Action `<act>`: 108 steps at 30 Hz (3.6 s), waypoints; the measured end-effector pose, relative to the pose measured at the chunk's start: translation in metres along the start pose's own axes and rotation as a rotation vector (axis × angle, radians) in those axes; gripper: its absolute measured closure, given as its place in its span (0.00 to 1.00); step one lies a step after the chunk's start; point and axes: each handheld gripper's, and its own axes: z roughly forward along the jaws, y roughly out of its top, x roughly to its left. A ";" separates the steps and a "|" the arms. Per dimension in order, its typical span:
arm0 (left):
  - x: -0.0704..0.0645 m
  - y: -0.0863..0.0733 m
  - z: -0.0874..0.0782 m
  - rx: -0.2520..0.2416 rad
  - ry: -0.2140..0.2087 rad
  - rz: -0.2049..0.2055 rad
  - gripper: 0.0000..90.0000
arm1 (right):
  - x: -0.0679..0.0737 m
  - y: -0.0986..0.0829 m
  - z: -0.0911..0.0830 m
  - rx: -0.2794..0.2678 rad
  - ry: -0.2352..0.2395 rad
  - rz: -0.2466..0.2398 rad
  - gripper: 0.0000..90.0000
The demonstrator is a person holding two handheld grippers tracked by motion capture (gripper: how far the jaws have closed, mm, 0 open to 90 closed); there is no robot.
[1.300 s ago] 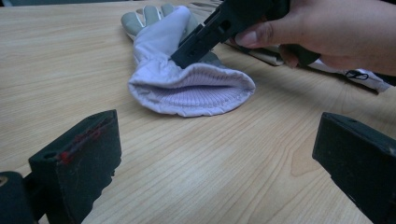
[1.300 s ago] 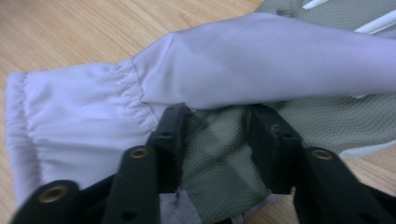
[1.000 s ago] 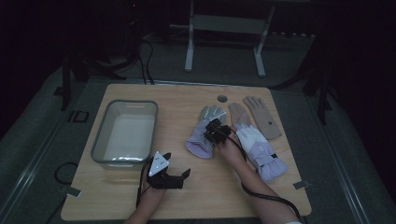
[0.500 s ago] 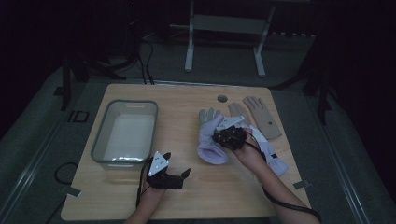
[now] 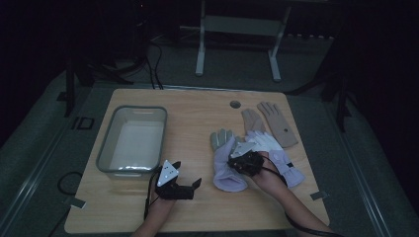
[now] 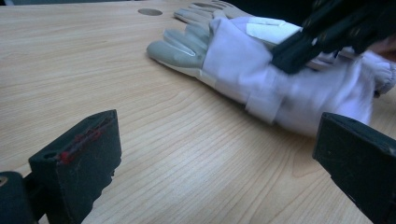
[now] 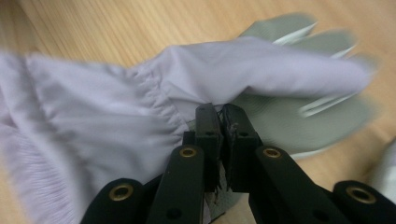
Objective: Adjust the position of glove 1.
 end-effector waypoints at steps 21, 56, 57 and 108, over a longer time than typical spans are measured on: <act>0.000 0.000 0.000 0.000 -0.002 0.003 0.02 | -0.018 -0.007 -0.032 -0.045 0.054 0.050 0.51; 0.000 0.000 0.000 0.003 0.000 -0.001 0.02 | -0.110 -0.118 -0.051 0.002 0.015 0.332 0.62; 0.000 0.000 0.000 0.002 0.001 -0.002 0.02 | -0.109 -0.119 -0.051 -0.009 0.022 0.338 0.67; -0.001 0.000 0.000 0.004 0.004 0.012 0.02 | 0.004 0.014 -0.045 -0.201 -0.113 0.749 0.85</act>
